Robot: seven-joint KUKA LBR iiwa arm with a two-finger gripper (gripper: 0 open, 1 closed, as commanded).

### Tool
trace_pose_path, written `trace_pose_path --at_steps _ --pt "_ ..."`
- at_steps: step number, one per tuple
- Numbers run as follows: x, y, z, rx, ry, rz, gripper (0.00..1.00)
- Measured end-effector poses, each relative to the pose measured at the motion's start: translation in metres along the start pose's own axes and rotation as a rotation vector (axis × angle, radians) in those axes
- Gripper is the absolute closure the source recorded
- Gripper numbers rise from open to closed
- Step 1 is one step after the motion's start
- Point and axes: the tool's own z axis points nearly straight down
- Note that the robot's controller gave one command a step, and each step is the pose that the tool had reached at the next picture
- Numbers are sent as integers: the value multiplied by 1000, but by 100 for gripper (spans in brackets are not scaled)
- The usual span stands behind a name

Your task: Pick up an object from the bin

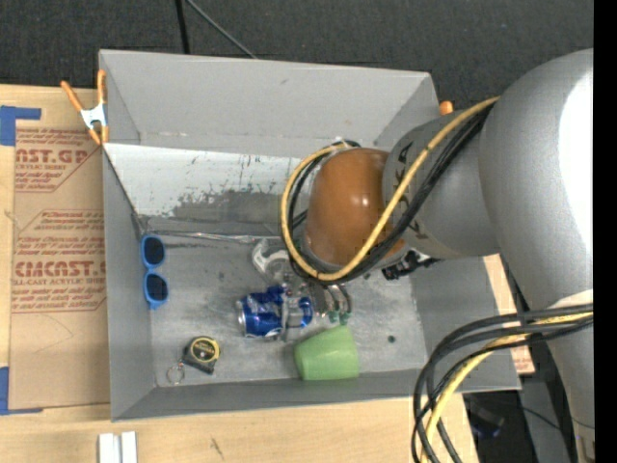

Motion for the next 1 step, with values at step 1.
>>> trace_pose_path --at_steps 1 --pt "12 18 -120 1 -7 -43 100"
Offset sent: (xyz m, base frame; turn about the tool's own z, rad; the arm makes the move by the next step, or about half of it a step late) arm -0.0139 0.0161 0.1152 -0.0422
